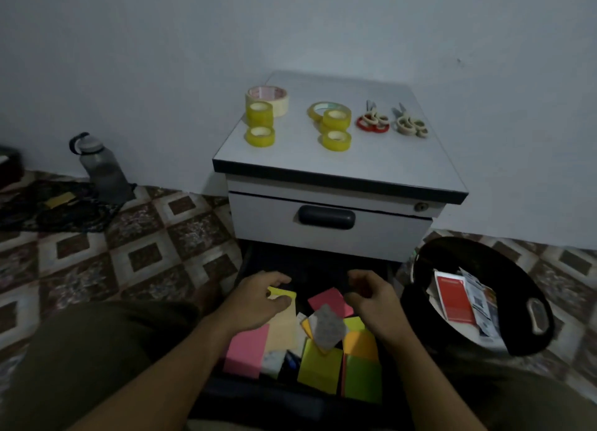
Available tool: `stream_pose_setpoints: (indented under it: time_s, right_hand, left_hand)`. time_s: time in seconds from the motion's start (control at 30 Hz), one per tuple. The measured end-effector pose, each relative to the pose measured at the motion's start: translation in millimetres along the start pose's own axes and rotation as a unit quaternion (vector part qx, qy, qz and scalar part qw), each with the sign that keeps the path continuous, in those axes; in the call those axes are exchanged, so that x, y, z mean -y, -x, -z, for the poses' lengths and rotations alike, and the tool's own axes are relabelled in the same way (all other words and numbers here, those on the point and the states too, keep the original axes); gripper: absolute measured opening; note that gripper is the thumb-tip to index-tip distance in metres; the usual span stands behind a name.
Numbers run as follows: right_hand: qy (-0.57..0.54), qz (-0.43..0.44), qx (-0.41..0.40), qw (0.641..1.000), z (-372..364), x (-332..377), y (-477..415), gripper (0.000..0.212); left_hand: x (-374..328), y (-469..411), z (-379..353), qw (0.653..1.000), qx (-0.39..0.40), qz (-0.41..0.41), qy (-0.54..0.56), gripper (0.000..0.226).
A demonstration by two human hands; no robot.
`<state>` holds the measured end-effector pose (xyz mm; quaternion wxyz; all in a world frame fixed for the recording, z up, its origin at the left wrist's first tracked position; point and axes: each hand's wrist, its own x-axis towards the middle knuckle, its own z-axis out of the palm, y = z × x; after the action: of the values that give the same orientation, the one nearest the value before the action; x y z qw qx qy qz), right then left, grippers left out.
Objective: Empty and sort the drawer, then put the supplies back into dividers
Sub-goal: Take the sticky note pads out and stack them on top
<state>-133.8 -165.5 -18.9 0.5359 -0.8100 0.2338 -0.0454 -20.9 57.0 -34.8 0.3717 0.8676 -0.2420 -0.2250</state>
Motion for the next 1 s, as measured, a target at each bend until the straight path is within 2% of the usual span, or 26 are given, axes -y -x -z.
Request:
stream_pose_setpoints:
  time_s: [0.13,0.23,0.33,0.43,0.53,0.83,1.0]
  right_hand:
    - [0.045,-0.048,0.037,0.997,-12,-29,3,0.045]
    - [0.120,-0.078,0.054,0.988,-20,-48,1,0.064]
    - [0.228,-0.086,0.092,0.965,-28,-62,-3,0.076]
    - [0.264,-0.083,0.090,0.957,-33,-70,-6,0.081]
    - [0.272,-0.090,0.085,0.954,-36,-75,-8,0.083]
    - [0.250,-0.124,0.085,0.956,-37,-77,-9,0.085]
    - [0.179,-0.151,0.060,0.970,-38,-80,-10,0.093]
  left_hand:
    - [29,-3,-20,0.997,0.059,0.046,0.026,0.061]
    - [40,-5,-31,0.995,0.074,0.055,0.026,0.074]
    - [53,-11,-41,0.994,0.084,0.056,-0.043,0.096]
    - [66,-13,-49,0.991,0.084,0.042,-0.094,0.092]
    - [70,-15,-52,0.990,0.072,0.027,-0.115,0.098]
    - [70,-20,-57,0.987,0.081,0.079,-0.116,0.113]
    - [68,-21,-56,0.984,0.087,0.077,-0.134,0.120]
